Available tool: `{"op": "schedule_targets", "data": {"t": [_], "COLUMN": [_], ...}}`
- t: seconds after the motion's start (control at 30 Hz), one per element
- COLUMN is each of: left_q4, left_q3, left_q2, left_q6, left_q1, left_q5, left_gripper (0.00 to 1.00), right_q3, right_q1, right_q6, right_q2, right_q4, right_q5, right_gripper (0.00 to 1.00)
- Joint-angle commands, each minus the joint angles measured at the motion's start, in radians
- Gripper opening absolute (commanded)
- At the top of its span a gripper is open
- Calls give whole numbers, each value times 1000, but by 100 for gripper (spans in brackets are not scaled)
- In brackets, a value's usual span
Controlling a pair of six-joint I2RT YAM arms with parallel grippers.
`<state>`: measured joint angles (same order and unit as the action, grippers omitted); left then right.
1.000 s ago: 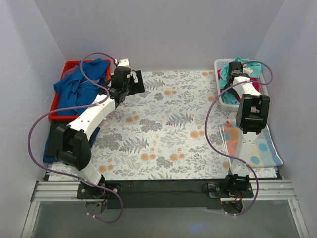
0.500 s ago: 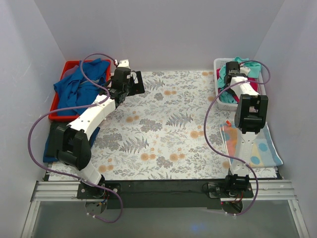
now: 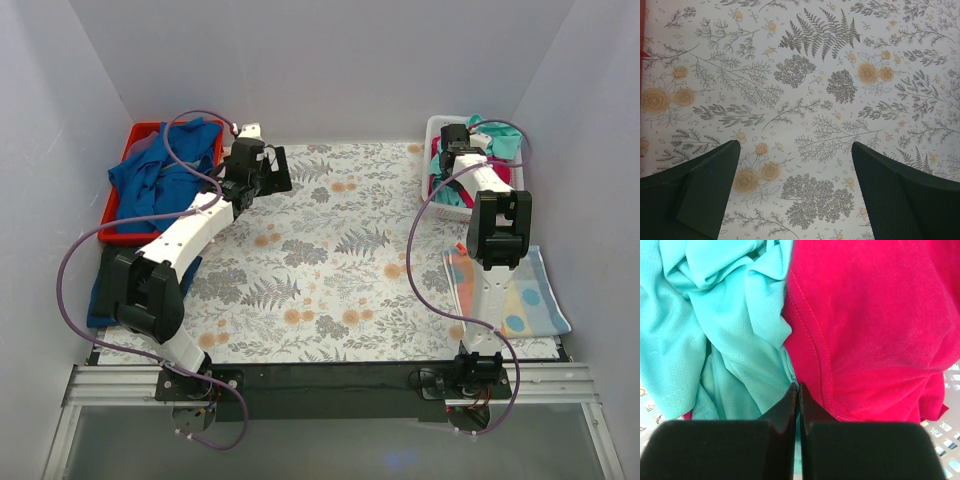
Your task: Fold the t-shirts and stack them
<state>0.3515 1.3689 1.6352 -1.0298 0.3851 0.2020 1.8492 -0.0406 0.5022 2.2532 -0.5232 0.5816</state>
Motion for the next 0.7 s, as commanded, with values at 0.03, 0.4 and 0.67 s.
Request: {"op": "schedule_targets", "data": {"t": [0.03,0.4,0.67], "left_q4": [0,-2,-2], "left_q3": [-10,-8,-16], "left_q2": [-38,-38,-44], "left_q6": [-7,-7,-7], "left_q1": [-9,-8,-8], "left_q5": [-3,-24,-27], "left_gripper": [93,93,93], "right_q3": [21,16,25], "right_q1": [-21,-111,-113], "right_q6": [36,104,101], "right_q2": [-61,-173,-201], "right_q4": [-44,-40,-29], "right_q5": [104,306,350], "right_gripper": [1,1,1]}}
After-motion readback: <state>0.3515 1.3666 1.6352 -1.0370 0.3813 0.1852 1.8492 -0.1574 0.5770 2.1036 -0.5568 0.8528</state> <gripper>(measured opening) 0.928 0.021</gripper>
